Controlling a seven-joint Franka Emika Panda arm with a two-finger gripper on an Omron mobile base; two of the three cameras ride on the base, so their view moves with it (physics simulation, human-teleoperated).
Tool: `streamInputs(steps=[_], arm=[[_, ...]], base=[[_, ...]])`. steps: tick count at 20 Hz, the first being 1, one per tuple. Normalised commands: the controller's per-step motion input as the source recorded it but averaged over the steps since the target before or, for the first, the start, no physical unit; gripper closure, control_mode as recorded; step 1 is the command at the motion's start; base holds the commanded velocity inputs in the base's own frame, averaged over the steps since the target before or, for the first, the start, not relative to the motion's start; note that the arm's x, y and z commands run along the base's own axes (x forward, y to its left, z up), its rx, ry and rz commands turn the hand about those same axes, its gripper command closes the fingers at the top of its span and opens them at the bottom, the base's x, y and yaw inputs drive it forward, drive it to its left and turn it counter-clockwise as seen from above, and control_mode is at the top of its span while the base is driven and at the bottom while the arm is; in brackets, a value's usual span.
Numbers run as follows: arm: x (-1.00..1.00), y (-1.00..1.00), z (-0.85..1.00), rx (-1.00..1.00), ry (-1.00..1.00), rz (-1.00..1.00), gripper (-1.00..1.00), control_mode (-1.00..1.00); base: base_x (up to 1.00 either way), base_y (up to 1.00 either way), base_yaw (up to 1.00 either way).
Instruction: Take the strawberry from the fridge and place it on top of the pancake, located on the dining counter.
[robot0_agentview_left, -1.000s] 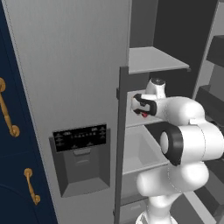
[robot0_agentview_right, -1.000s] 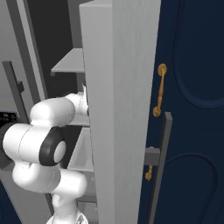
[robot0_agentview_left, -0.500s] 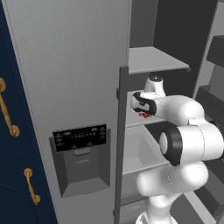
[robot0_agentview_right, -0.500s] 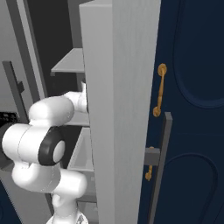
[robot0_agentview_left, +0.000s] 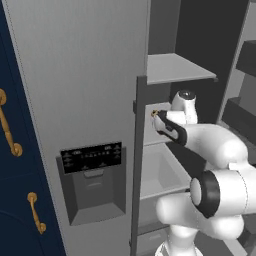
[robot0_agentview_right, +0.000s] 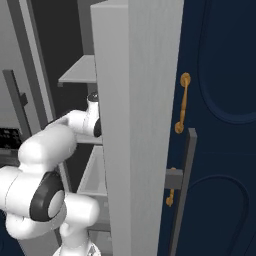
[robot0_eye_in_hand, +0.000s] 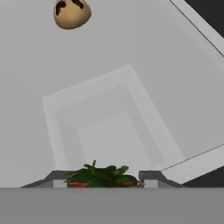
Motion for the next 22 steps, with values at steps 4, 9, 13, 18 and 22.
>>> streamInputs(steps=[4, 9, 13, 18, 22], arm=[[-1.00, 0.08, 0.72, -0.02, -0.04, 0.02, 1.00, -1.00], [-0.97, 0.24, 0.78, -0.05, 0.00, 0.00, 1.00, -1.00], [-1.00, 0.16, 0.69, -0.01, 0.00, 0.00, 1.00, -1.00], [-1.00, 0.00, 0.74, 0.00, 0.00, 0.01, 1.00, -1.00], [-1.00, 0.00, 0.57, -0.01, 0.12, 0.09, 1.00, -1.00]], base=[[0.00, 0.00, 0.00], [0.00, 0.00, 0.00], [0.00, 0.00, 0.00], [0.00, 0.00, 0.00], [0.00, 0.00, 0.00]])
